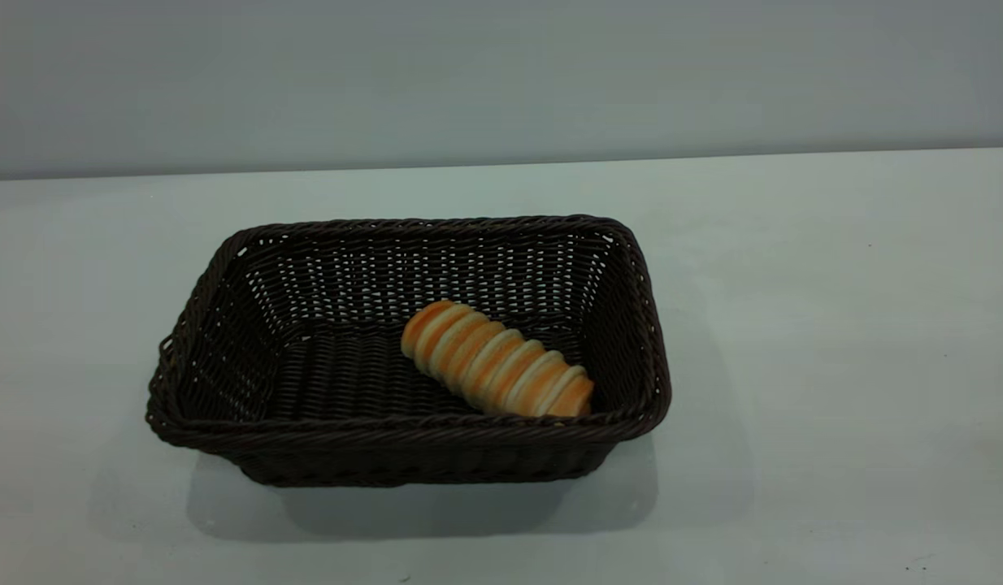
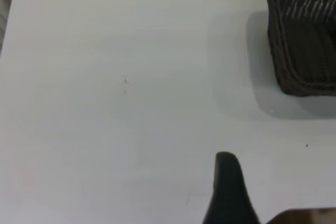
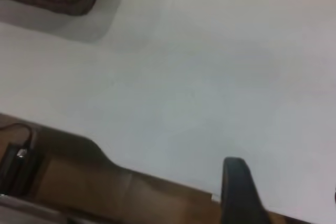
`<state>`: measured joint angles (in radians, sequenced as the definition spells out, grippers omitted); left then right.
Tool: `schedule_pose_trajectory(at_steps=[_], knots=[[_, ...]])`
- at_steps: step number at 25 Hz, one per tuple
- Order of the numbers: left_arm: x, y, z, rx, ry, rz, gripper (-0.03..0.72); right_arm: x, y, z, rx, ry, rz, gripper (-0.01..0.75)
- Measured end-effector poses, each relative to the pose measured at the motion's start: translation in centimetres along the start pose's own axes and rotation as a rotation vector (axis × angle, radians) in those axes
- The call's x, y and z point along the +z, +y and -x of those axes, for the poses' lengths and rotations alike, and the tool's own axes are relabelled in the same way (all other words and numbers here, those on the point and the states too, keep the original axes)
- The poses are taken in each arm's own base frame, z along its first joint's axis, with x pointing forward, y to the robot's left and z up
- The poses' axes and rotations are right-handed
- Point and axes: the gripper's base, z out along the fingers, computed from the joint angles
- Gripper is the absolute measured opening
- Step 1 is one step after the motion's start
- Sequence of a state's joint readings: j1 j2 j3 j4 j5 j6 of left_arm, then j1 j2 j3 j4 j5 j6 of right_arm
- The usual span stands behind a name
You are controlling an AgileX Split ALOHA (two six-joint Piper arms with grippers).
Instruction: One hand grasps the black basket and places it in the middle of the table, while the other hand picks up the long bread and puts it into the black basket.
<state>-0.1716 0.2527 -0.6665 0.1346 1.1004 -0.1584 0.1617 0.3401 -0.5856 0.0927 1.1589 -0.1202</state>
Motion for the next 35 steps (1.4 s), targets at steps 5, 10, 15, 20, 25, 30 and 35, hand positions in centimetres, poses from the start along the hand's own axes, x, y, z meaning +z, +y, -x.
schedule_pose_trajectory(at_steps=[5,10,15,20,25,30,35], knots=[[-0.6,0.1,-2.0,-0.014,-0.023,-0.017,0.577,0.5,0.2,-2.7,-0.004,-0.056,-0.006,0.41],[-1.0,0.3,-3.2,-0.01,-0.059,-0.021,0.577,0.4,0.0,-3.1,0.005,-0.107,-0.029,0.409],[-1.0,0.4,-3.8,0.009,-0.066,-0.021,0.577,0.4,0.0,-3.2,-0.002,-0.106,-0.018,0.409],[0.5,-0.1,-5.0,0.023,0.005,-0.062,0.577,0.4,0.0,-3.1,-0.001,-0.107,-0.019,0.409],[1.1,-0.3,-5.4,0.047,0.026,-0.079,0.577,0.4,0.0,-3.1,-0.001,-0.107,-0.019,0.409],[1.2,-0.4,-5.4,0.049,0.024,-0.081,0.577,0.4,0.0,-3.1,-0.001,-0.107,-0.019,0.409],[1.2,-0.4,-5.4,0.05,0.024,-0.081,0.577,0.4,0.0,-3.1,-0.001,-0.107,-0.019,0.409]])
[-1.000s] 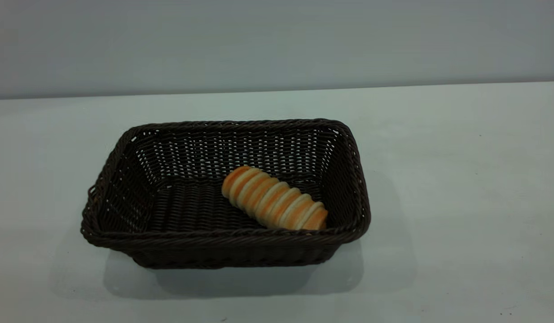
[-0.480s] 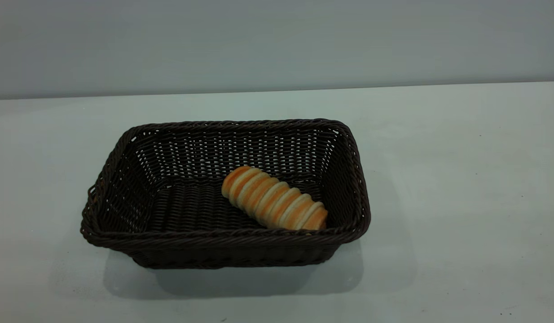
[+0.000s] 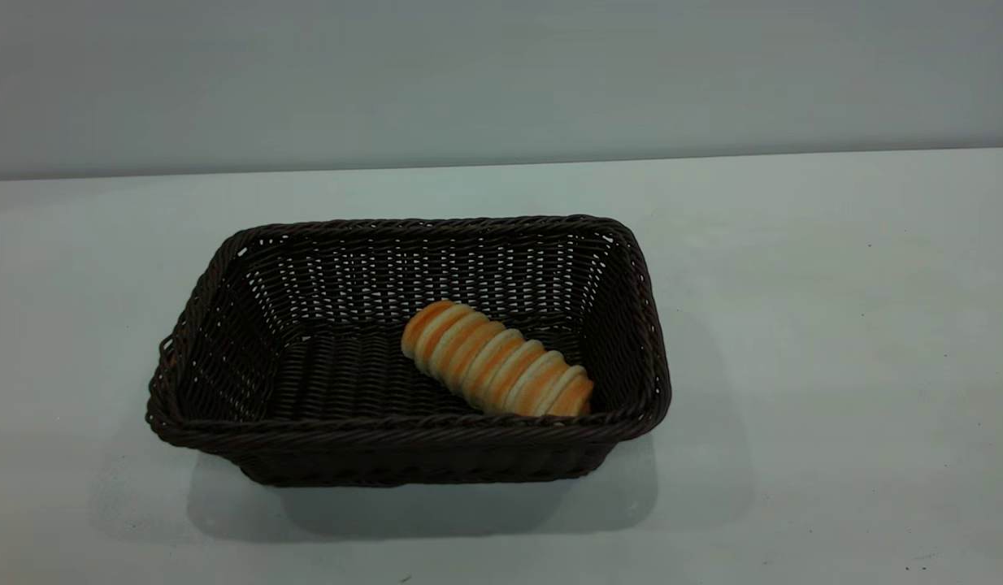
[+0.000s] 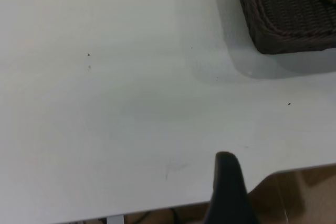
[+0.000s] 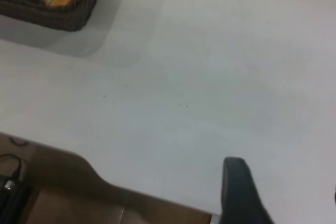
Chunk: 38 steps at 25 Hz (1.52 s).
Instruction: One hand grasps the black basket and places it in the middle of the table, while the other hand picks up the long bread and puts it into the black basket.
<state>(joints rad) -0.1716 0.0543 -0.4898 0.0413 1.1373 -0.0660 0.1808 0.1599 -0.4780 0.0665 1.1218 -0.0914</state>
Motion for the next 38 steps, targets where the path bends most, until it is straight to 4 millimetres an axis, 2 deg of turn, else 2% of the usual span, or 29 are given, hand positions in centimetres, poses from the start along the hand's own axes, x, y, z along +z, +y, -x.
schedule_pose_trajectory(at_steps=[12,21,38], knots=[[0.0,0.0,0.01,0.0,-0.001,0.002,0.577,-0.1,0.01,-0.07,0.002,-0.008,-0.002,0.408],[-0.73,-0.08,-0.52,-0.095,-0.064,0.142,0.577,-0.75,0.05,-0.52,0.122,-0.071,-0.139,0.408],[-0.9,-0.11,-0.66,-0.099,-0.079,0.147,0.577,-0.74,0.09,-0.52,0.126,-0.071,-0.137,0.408]])
